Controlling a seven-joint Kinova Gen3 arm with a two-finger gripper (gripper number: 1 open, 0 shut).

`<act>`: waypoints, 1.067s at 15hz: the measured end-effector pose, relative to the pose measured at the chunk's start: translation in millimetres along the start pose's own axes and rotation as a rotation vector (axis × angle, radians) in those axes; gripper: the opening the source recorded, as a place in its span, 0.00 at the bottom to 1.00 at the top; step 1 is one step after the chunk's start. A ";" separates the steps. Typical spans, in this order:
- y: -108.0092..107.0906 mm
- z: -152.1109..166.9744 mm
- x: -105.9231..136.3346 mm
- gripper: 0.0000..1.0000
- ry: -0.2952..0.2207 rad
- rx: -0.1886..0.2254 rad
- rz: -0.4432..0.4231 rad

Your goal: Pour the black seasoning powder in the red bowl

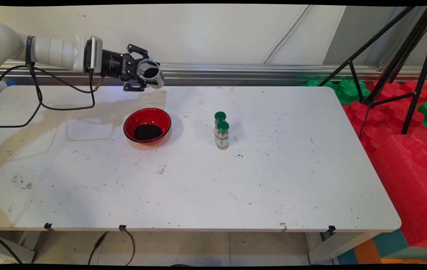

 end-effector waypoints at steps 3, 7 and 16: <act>4.7 -1.1 -0.8 0.00 -0.003 0.000 0.085; 10.2 -2.8 -0.9 0.00 -0.004 -0.003 0.184; 21.2 -3.2 1.1 0.00 -0.003 -0.013 0.428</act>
